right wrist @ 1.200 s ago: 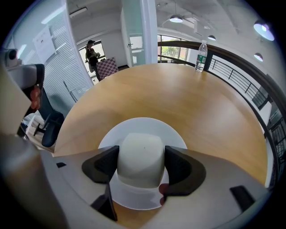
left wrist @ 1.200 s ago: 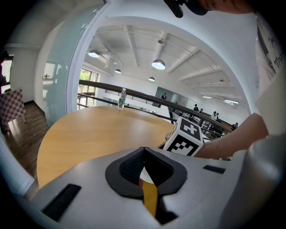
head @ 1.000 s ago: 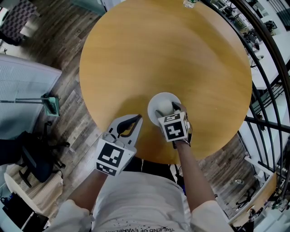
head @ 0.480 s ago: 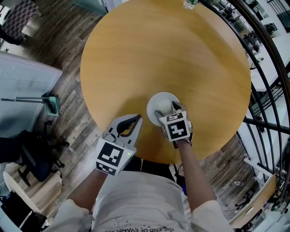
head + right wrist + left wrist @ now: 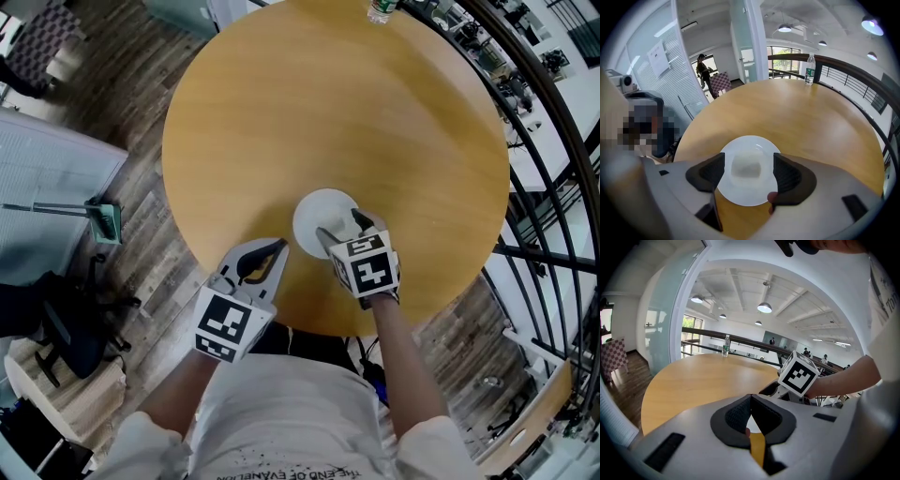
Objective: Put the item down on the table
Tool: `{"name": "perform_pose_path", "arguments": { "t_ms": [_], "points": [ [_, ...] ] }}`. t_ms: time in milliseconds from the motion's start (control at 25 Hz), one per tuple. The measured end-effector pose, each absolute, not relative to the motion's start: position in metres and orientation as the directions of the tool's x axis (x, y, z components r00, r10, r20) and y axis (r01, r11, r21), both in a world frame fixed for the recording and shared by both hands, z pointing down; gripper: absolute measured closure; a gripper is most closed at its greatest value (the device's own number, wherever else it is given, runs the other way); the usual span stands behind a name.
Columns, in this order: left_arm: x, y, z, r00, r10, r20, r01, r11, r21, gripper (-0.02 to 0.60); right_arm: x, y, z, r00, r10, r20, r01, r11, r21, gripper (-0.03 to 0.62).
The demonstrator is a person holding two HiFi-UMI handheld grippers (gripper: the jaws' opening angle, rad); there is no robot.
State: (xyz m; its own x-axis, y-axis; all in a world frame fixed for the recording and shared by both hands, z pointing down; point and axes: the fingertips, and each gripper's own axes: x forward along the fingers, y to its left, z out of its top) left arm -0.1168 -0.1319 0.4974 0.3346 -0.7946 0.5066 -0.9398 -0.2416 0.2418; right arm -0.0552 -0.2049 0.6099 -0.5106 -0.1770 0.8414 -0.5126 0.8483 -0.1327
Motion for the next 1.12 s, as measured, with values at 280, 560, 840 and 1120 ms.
{"name": "perform_pose_path", "arguments": {
  "t_ms": [280,560,840,1120],
  "points": [
    [-0.100,-0.126,0.487,0.335,-0.800,0.497,-0.941,-0.255,0.223,0.560,-0.037,-0.197,0.581,-0.575,-0.175,0.800,-0.503,0.846,-0.177,0.261],
    [-0.084,-0.122,0.467,0.336,-0.814,0.473,-0.940,-0.259,0.223,0.560,-0.008,-0.190,0.553,-0.590,-0.231,0.774,-0.517,0.844,-0.142,0.414],
    [-0.070,-0.112,0.446,0.346,-0.815,0.464,-0.938,-0.283,0.201,0.560,0.022,-0.176,0.520,-0.618,-0.274,0.737,-0.525,0.841,-0.128,0.548],
    [-0.054,-0.095,0.439,0.367,-0.802,0.471,-0.930,-0.314,0.189,0.560,0.037,-0.160,0.490,-0.661,-0.303,0.686,-0.538,0.829,-0.153,0.560]
  ]
}}
